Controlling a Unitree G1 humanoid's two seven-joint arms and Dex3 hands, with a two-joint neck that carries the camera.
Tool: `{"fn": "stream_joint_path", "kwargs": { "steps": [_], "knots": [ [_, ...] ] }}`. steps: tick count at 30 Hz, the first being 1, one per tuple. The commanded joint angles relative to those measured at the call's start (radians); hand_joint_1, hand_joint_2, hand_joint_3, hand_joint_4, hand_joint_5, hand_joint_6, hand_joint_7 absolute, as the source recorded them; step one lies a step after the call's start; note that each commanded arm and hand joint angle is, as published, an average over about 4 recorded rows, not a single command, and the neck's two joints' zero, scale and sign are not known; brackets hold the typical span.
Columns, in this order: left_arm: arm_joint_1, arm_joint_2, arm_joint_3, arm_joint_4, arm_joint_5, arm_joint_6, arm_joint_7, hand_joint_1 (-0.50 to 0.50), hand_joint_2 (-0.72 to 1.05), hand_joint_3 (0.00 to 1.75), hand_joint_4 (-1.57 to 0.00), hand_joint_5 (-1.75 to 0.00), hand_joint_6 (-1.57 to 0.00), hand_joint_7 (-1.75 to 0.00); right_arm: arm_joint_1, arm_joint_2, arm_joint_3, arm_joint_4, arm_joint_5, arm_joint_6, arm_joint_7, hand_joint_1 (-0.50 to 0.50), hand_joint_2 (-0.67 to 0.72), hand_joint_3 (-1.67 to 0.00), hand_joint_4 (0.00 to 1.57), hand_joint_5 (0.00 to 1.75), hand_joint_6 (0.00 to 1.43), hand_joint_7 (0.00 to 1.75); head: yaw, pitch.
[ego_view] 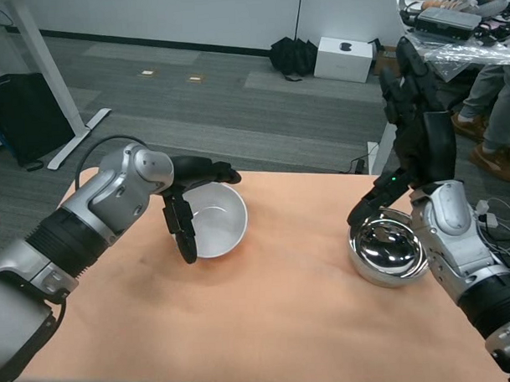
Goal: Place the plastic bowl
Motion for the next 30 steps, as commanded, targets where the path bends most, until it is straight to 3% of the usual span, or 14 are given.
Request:
{"fn": "stream_joint_path", "kwargs": {
  "steps": [1, 4, 9, 15, 22, 26, 30],
  "knots": [
    [0.045, -0.015, 0.034, 0.020, 0.030, -0.003, -0.002, -0.48, -0.39, 0.28, 0.00, -0.21, 0.00, -0.09, 0.005, 0.004, 0.002, -0.010, 0.005, -0.001, -0.001, -0.46, 0.72, 0.00, 0.00, 0.00, 0.00, 0.00, 0.006, 0.003],
    [0.061, -0.038, 0.089, 0.025, 0.048, -0.030, 0.005, -0.48, -0.50, 0.20, 0.00, -0.15, 0.00, -0.07, 0.005, 0.005, 0.003, -0.010, 0.005, -0.001, -0.001, -0.46, 0.72, 0.00, 0.00, 0.00, 0.00, 0.00, 0.010, 0.008],
    [0.094, -0.088, 0.214, 0.032, 0.103, -0.088, 0.022, -0.48, -0.50, 0.09, 0.00, -0.21, 0.00, -0.07, 0.005, 0.007, 0.003, -0.010, 0.005, -0.001, -0.001, -0.46, 0.72, 0.00, 0.00, 0.00, 0.00, 0.00, 0.014, 0.017],
    [0.126, -0.162, 0.371, 0.030, 0.174, -0.175, 0.047, -0.48, -0.55, 0.09, 0.00, -0.10, 0.00, -0.07, 0.005, 0.007, 0.003, -0.007, 0.005, -0.001, -0.001, -0.46, 0.72, 0.00, 0.00, 0.00, 0.00, 0.00, 0.023, 0.034],
    [0.161, -0.230, 0.523, -0.031, 0.215, -0.254, 0.088, -0.48, -0.55, 0.07, 0.00, -0.10, 0.00, -0.07, 0.003, 0.011, 0.002, 0.001, 0.005, -0.001, -0.001, -0.46, 0.72, 0.00, 0.00, 0.00, 0.00, 0.00, 0.021, 0.047],
    [0.210, -0.317, 0.691, -0.118, 0.152, -0.362, 0.165, -0.48, -0.61, 0.07, 0.00, -0.10, 0.00, -0.07, 0.002, 0.017, -0.002, 0.005, 0.005, -0.001, -0.001, -0.46, 0.72, 0.00, 0.00, 0.00, 0.00, 0.00, 0.021, 0.065],
    [0.267, -0.378, 0.778, -0.200, -0.126, -0.472, 0.244, -0.48, -0.64, 0.04, 0.00, -0.10, 0.00, -0.07, -0.002, 0.019, -0.007, 0.011, 0.007, -0.001, -0.001, -0.46, 0.72, 0.00, 0.00, 0.00, 0.00, 0.00, 0.020, 0.083]
  ]
}}
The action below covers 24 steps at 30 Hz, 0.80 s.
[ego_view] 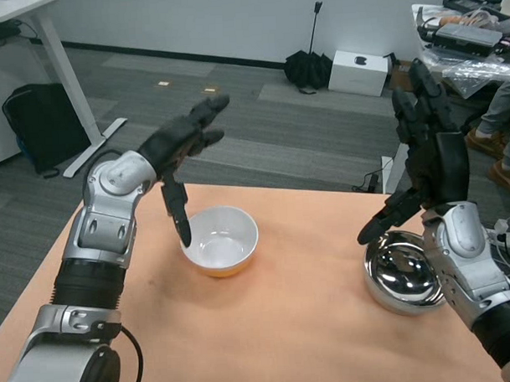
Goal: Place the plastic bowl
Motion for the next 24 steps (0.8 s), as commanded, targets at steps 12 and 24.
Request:
{"fn": "stream_joint_path", "kwargs": {
  "steps": [12, 24],
  "knots": [
    [0.183, 0.013, 0.130, -0.361, -0.441, 0.011, 0.088, -0.48, -0.57, 0.02, 0.00, 0.00, 0.00, -0.07, -0.018, 0.006, -0.013, 0.027, 0.006, 0.001, -0.001, -0.46, 0.72, 0.00, 0.00, 0.00, 0.00, 0.00, -0.014, 0.040],
    [0.326, 0.023, 0.206, -0.508, -0.479, 0.087, 0.100, -0.48, -0.55, 0.00, 0.00, 0.00, 0.00, -0.07, -0.045, 0.006, 0.006, 0.033, 0.006, 0.004, -0.001, -0.46, 0.72, 0.00, 0.00, 0.00, 0.00, 0.00, 0.003, 0.044]
  ]
}}
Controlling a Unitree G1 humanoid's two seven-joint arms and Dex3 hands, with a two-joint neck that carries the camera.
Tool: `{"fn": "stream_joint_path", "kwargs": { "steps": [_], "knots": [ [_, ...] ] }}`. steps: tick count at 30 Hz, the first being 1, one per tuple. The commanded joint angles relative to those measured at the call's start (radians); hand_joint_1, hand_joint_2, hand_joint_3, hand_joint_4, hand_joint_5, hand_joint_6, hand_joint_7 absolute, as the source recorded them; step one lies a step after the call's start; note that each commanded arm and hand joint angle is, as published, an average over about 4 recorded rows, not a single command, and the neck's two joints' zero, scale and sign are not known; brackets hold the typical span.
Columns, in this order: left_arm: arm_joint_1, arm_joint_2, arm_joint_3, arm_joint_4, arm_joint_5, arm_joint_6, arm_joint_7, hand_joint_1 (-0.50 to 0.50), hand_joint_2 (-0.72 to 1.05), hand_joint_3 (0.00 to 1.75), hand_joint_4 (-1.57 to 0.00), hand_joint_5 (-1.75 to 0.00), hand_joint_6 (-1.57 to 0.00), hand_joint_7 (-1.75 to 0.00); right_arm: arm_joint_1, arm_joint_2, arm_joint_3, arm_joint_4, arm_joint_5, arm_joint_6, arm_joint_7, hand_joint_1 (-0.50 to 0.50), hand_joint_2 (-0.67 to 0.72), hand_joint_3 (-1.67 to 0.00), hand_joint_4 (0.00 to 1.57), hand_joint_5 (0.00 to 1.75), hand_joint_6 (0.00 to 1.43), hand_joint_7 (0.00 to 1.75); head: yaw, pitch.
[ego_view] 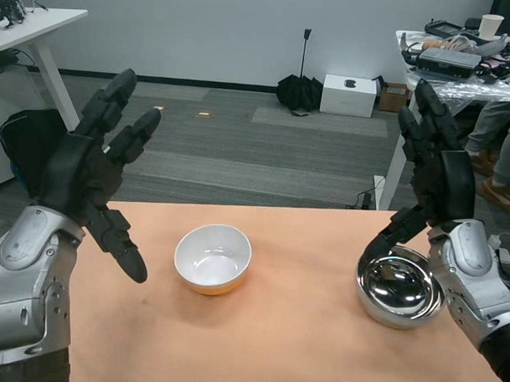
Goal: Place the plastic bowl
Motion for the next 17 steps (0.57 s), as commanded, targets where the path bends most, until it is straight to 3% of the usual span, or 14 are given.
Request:
{"fn": "stream_joint_path", "kwargs": {
  "steps": [1, 17],
  "knots": [
    [0.030, 0.008, 0.004, -0.021, -0.018, 0.023, 0.004, -0.48, -0.55, 0.00, 0.00, 0.00, 0.00, -0.07, -0.027, 0.000, 0.010, 0.005, 0.004, 0.003, -0.002, -0.46, 0.72, 0.00, 0.00, 0.00, 0.00, 0.00, 0.002, -0.005],
    [0.011, 0.014, 0.013, -0.021, -0.027, 0.015, 0.004, -0.48, -0.55, 0.03, 0.00, 0.00, 0.00, -0.07, -0.032, 0.006, 0.019, -0.006, 0.003, 0.003, -0.002, -0.46, 0.72, 0.00, 0.00, 0.00, 0.00, 0.00, -0.015, 0.019]
  ]
}}
